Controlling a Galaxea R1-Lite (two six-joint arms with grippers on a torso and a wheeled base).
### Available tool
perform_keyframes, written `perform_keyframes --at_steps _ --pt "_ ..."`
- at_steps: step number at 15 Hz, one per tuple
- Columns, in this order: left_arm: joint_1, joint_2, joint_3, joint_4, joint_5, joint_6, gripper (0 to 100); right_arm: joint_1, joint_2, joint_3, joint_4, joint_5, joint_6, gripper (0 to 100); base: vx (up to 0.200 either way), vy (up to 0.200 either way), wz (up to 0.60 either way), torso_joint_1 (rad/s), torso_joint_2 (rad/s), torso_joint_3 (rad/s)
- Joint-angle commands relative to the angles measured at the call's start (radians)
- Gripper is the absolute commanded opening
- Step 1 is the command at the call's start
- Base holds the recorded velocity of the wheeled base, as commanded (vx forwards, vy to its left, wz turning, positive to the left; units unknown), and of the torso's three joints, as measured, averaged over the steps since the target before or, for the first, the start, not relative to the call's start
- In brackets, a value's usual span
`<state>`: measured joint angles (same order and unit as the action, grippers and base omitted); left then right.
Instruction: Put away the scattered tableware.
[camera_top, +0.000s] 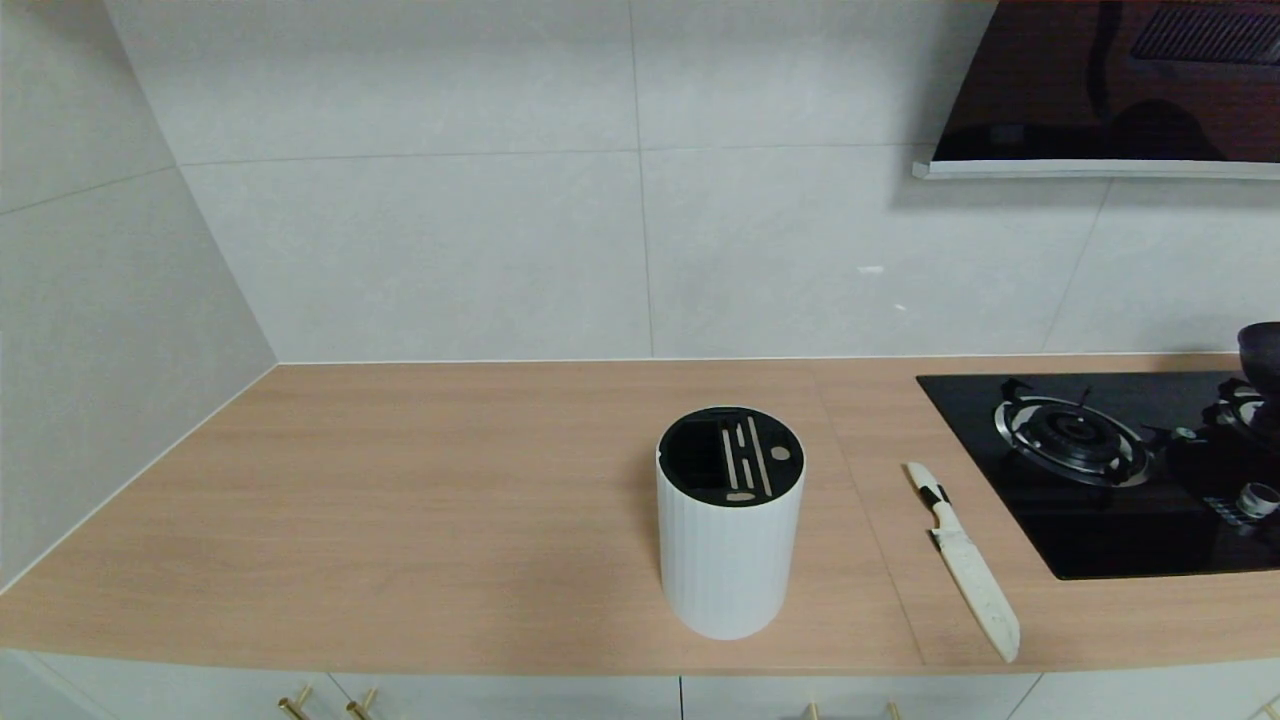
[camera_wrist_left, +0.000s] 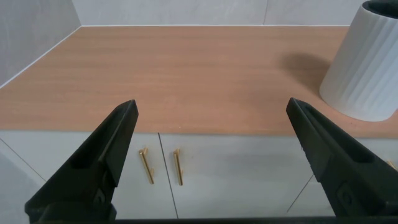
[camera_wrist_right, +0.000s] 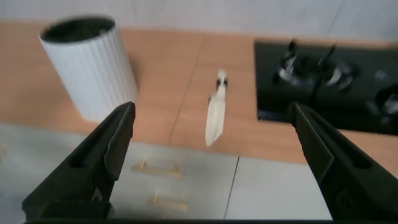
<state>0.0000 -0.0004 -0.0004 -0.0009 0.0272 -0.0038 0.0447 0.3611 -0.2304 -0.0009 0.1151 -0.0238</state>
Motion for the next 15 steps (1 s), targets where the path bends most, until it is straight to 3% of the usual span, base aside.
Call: perform_keyframes --at_steps 1,5,12,15 --pt "0.000 0.000 0.000 -0.001 0.000 -0.001 100 0.023 0.401 -0.124 -0.004 0.005 -0.013 100 0.000 0.000 0.00 0.000 0.00 0.000" --pt "0.000 0.000 0.000 -0.001 0.000 -0.001 100 0.038 0.742 -0.231 -0.082 0.001 -0.004 100 0.000 0.000 0.00 0.000 0.00 0.000" --pt "0.000 0.000 0.000 -0.001 0.000 -0.001 100 0.119 1.322 -0.313 -0.498 -0.117 -0.007 100 0.000 0.000 0.00 0.000 0.00 0.000" --pt "0.000 0.000 0.000 -0.001 0.000 -0.001 100 0.119 1.451 -0.377 -0.528 -0.138 -0.007 100 0.000 0.000 0.00 0.000 0.00 0.000"
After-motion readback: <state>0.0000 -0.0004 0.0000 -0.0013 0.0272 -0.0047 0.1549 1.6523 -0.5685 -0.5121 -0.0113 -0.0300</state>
